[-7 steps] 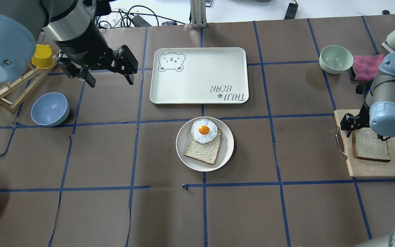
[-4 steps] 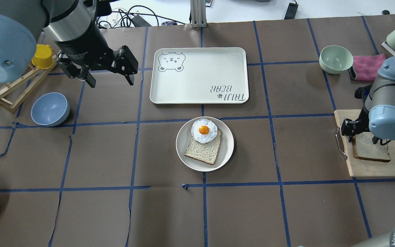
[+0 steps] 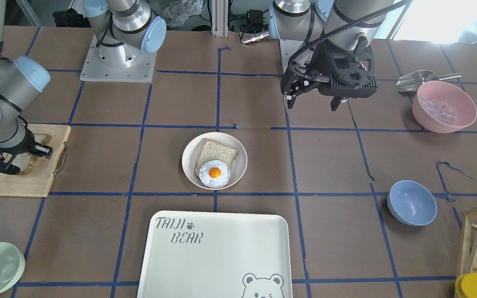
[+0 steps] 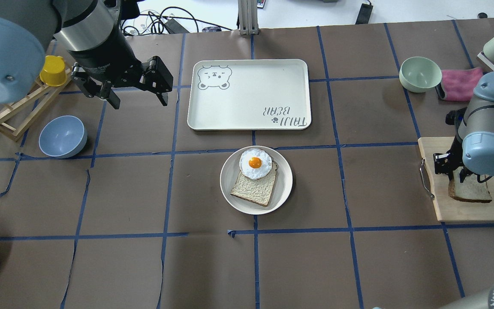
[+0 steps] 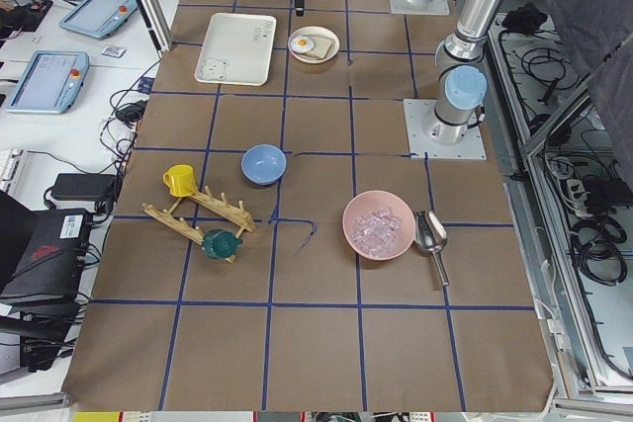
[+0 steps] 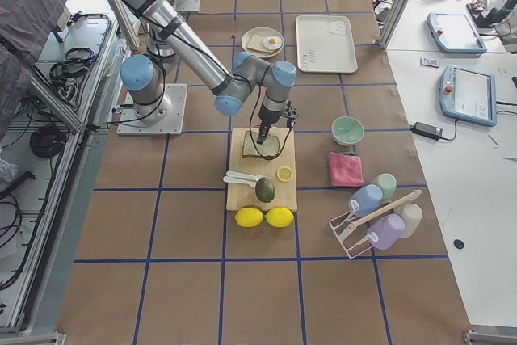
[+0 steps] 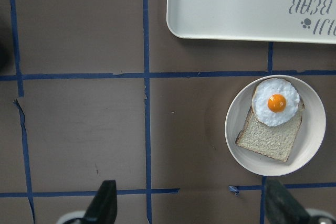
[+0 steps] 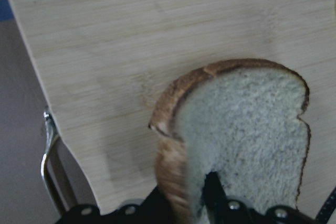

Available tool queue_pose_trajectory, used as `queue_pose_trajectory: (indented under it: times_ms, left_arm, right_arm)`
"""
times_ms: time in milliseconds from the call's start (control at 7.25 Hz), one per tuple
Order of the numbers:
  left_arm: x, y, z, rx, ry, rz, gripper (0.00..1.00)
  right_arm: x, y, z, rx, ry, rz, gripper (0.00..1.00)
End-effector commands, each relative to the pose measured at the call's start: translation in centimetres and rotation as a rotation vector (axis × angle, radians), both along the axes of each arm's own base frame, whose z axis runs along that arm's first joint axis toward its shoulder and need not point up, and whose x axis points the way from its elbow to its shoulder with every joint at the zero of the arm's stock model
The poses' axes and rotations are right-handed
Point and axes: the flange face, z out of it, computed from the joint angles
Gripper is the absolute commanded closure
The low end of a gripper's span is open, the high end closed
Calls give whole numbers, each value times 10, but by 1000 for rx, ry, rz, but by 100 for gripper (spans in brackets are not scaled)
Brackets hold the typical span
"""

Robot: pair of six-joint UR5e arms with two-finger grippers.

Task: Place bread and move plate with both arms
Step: 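Lift the bread slice and carry it over the white plate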

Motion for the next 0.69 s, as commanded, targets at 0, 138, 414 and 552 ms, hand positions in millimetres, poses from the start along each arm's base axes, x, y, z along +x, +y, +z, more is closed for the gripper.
queue_pose_trajectory:
  times_ms: [0,138,414,552]
  left_arm:
    - [0,1,0,-1,-1,0,0]
    - [0,1,0,-1,-1,0,0]
    - [0,1,-1,2,-3,0,0]
    - [1,1,-1,4,-7,0,0]
  right_arm:
    - [0,1,4,1,3,-7,100]
    - [1,2,7,4,4,-11,100]
    - [11,10,39,13,7,-45,100]
    - [24,14,77,-15,24,-87,100]
